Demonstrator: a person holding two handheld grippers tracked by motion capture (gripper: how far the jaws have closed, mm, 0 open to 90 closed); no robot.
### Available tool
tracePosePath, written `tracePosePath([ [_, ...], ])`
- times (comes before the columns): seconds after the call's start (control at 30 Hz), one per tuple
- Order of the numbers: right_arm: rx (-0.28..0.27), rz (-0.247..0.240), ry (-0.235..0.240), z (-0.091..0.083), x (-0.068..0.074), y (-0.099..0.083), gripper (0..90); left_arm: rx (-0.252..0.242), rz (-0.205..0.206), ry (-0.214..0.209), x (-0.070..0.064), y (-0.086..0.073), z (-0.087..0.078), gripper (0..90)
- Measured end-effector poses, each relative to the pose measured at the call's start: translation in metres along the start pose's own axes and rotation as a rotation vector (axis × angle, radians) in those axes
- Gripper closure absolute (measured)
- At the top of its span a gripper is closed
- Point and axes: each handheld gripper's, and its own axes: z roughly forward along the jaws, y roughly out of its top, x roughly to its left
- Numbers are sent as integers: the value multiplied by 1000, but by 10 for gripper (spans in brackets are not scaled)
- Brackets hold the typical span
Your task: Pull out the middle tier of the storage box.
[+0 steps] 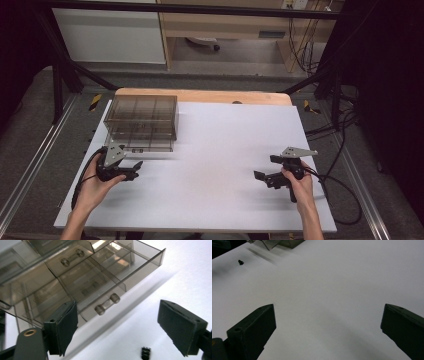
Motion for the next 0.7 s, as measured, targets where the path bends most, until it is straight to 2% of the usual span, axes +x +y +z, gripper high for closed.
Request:
tracePosePath([
  [0.3,2,2,-4,0,0,0,5,69,-73,-70,1,-5,-3,152],
  [0.43,9,5,-4,1,0,0,5,90,-80,-81,1,-7,-2,152],
  [0.7,8,9,-4,1,1,0,5,119,-121,-135,0,-9,-4,131],
])
